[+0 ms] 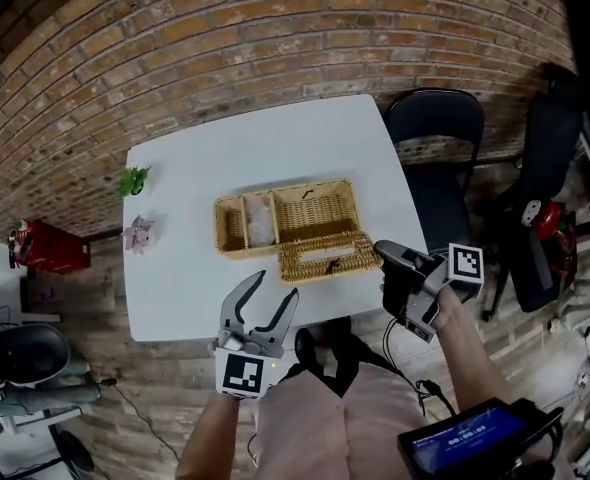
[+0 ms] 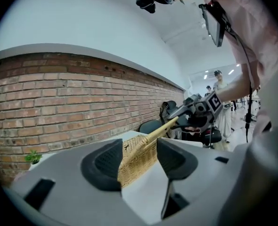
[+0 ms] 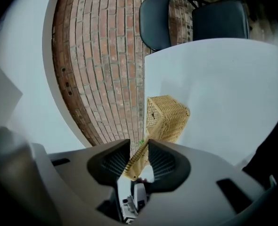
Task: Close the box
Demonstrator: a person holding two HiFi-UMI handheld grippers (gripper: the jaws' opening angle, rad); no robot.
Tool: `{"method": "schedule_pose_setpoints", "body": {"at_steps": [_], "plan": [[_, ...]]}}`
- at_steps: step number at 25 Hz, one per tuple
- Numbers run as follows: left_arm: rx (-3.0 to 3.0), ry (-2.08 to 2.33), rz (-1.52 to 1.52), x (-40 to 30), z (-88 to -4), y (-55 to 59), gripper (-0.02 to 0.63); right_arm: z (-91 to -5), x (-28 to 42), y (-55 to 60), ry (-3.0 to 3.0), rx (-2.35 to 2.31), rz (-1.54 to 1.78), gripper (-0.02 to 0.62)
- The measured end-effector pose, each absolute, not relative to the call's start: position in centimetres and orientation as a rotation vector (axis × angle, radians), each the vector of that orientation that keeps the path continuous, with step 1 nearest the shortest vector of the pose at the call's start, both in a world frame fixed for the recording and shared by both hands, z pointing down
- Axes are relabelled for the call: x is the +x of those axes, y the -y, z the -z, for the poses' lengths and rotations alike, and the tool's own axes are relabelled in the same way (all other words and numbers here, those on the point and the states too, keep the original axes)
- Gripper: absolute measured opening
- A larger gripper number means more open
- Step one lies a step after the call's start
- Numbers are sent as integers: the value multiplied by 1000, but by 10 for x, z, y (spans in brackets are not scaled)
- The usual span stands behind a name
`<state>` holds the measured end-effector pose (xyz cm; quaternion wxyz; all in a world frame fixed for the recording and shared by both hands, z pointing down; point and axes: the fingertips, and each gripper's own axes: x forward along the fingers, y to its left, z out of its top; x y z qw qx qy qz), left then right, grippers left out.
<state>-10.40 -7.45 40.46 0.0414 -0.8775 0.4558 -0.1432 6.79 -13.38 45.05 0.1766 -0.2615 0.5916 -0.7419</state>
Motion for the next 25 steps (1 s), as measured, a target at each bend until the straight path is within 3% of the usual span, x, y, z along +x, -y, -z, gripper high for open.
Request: {"method": "schedule_pose_setpoints", "body": {"at_steps": [16, 20, 25], "plan": [[-2651, -1376, 429, -99, -399, 87, 227, -432, 67, 133, -1866, -721, 1971, 129], [-2650, -1387, 408, -94, -394, 94, 227, -402, 94, 142, -2162, -794, 1620, 166], [-2726, -1485, 320, -95, -392, 100, 227, -387, 96, 127, -2886, -988, 864, 181]]}}
